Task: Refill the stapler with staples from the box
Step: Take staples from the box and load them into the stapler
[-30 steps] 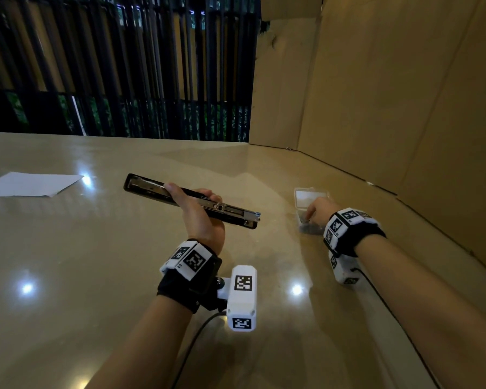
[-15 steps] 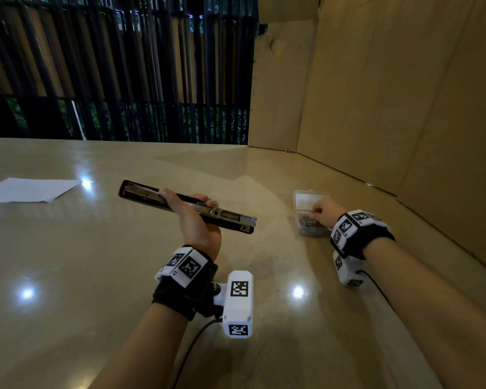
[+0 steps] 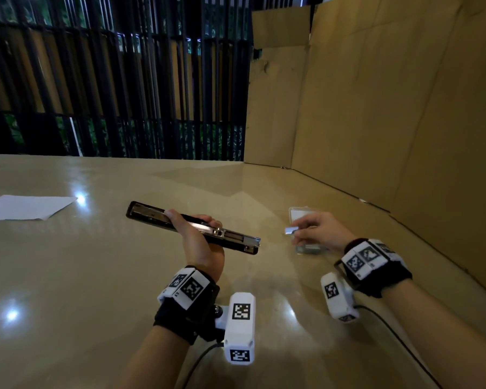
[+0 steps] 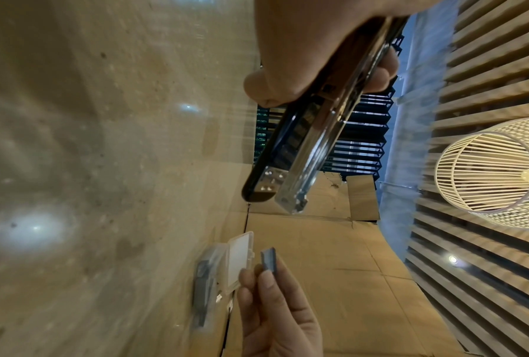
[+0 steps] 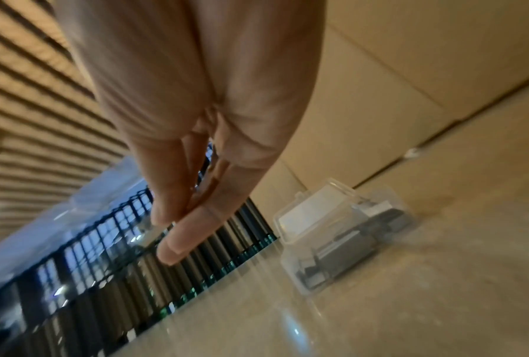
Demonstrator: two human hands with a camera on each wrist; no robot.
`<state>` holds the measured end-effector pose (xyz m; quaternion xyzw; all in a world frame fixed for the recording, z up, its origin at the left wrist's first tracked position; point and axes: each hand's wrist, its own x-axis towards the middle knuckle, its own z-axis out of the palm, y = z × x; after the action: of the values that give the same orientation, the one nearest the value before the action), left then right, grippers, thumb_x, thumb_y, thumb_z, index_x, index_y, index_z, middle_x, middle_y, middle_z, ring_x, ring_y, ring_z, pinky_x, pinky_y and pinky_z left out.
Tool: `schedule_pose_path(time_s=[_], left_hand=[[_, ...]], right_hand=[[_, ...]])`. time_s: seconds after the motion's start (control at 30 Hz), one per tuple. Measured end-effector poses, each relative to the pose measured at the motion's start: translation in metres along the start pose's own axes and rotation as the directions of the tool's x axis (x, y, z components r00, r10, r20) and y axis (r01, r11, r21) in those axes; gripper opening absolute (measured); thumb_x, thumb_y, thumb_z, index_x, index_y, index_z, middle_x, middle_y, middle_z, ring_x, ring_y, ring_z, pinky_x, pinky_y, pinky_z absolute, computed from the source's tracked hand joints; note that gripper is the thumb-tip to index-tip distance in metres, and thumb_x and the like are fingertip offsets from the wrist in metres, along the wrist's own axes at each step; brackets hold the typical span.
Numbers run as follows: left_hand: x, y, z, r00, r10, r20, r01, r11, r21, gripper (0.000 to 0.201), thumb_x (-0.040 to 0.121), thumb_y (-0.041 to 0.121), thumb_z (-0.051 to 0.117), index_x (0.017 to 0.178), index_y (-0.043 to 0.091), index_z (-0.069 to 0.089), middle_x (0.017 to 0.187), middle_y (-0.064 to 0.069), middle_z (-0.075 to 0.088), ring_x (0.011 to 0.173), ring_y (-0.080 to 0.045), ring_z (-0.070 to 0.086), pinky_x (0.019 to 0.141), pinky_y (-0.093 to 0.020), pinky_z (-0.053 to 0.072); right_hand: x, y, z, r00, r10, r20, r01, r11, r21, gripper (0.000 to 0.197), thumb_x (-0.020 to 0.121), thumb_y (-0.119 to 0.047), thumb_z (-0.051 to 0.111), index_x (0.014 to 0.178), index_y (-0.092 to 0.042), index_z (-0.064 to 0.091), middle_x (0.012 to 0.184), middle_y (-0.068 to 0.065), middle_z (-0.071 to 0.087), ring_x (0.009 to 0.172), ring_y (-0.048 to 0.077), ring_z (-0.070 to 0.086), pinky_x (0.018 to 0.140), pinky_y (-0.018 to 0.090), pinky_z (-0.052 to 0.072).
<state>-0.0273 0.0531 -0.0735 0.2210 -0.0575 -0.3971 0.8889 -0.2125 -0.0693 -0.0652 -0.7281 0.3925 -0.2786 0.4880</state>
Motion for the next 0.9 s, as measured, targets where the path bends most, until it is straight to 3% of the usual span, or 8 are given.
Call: schedule_pose_path(time_s=[0.13,0.2,0.3,0.43,0.53,0.6,0.7,0.9], left_hand=[[0.000,0.000,0.001,1.000,-0.015,0.010,0.015,1.000,-0.003,0.061,0.082,0.070,0.033,0.059,0.015,0.044,0.043,0.007,0.048,0.039,-0.008,0.048,0.063,-0.023,0.044],[-0.001,0.000,0.002,1.000,-0.013,0.019,0.013,1.000,-0.005,0.061,0.082,0.070,0.032,0.058,0.015,0.044,0.044,0.007,0.048,0.039,-0.008,0.048,0.063,-0.023,0.044],[-0.003,0.001,0.004,1.000,-0.010,0.026,0.010,1.000,-0.020,0.060,0.083,0.069,0.032,0.058,0.016,0.044,0.043,0.007,0.048,0.039,-0.008,0.048,0.063,-0.023,0.043],[-0.004,0.003,0.005,0.999,-0.015,0.038,0.016,0.999,-0.031,0.059,0.083,0.069,0.033,0.059,0.016,0.044,0.043,0.007,0.048,0.040,-0.008,0.048,0.063,-0.022,0.043],[-0.005,0.004,0.006,0.999,-0.019,0.042,0.021,0.999,-0.042,0.059,0.082,0.070,0.033,0.059,0.017,0.044,0.044,0.008,0.048,0.040,-0.007,0.047,0.062,-0.021,0.044],[-0.005,0.005,0.007,0.999,-0.017,0.045,0.019,0.999,-0.039,0.060,0.082,0.070,0.032,0.058,0.016,0.044,0.044,0.008,0.048,0.040,-0.007,0.047,0.063,-0.021,0.044],[-0.005,0.005,0.007,0.998,-0.013,0.055,0.015,0.999,-0.031,0.061,0.082,0.070,0.031,0.057,0.016,0.045,0.045,0.007,0.048,0.042,-0.008,0.047,0.064,-0.022,0.044],[-0.004,0.004,0.007,0.998,-0.011,0.062,0.013,0.999,-0.033,0.060,0.082,0.070,0.031,0.058,0.016,0.045,0.045,0.007,0.048,0.041,-0.008,0.048,0.063,-0.022,0.044]], right_hand=[[-0.006,-0.006,0.017,0.987,0.021,0.160,0.027,0.956,-0.292,0.016,0.084,0.007,0.056,0.090,-0.005,0.065,0.081,0.020,0.067,0.042,0.007,0.064,0.043,0.016,0.053],[-0.009,-0.006,0.027,0.984,0.030,0.178,0.067,0.853,-0.518,0.016,0.084,0.002,0.056,0.089,-0.007,0.068,0.077,0.015,0.069,0.043,0.007,0.062,0.044,0.015,0.052],[-0.012,-0.006,0.040,0.978,0.022,0.208,0.139,0.673,-0.726,0.019,0.086,0.000,0.054,0.099,-0.001,0.069,0.090,0.019,0.073,0.045,0.004,0.055,0.047,0.013,0.048],[-0.020,-0.011,0.047,0.967,0.032,0.255,0.198,0.539,-0.819,0.023,0.086,0.003,0.051,0.103,0.000,0.067,0.100,0.016,0.071,0.055,0.011,0.057,0.051,0.012,0.043],[-0.026,-0.010,0.048,0.947,0.043,0.318,0.270,0.427,-0.863,0.026,0.083,0.007,0.050,0.101,0.000,0.068,0.106,0.016,0.070,0.091,0.026,0.064,0.075,0.025,0.049],[-0.029,-0.007,0.048,0.936,0.054,0.349,0.304,0.380,-0.874,0.025,0.082,0.005,0.052,0.100,0.000,0.068,0.108,0.016,0.069,0.098,0.028,0.062,0.084,0.031,0.049],[-0.033,-0.006,0.047,0.916,0.093,0.391,0.344,0.321,-0.882,0.025,0.083,0.000,0.054,0.104,-0.004,0.067,0.111,0.013,0.067,0.101,0.027,0.061,0.086,0.030,0.047],[-0.037,-0.013,0.039,0.902,0.231,0.365,0.267,0.366,-0.891,0.040,0.080,0.000,0.061,0.120,-0.005,0.059,0.116,0.013,0.065,0.106,0.027,0.060,0.080,0.026,0.045]])
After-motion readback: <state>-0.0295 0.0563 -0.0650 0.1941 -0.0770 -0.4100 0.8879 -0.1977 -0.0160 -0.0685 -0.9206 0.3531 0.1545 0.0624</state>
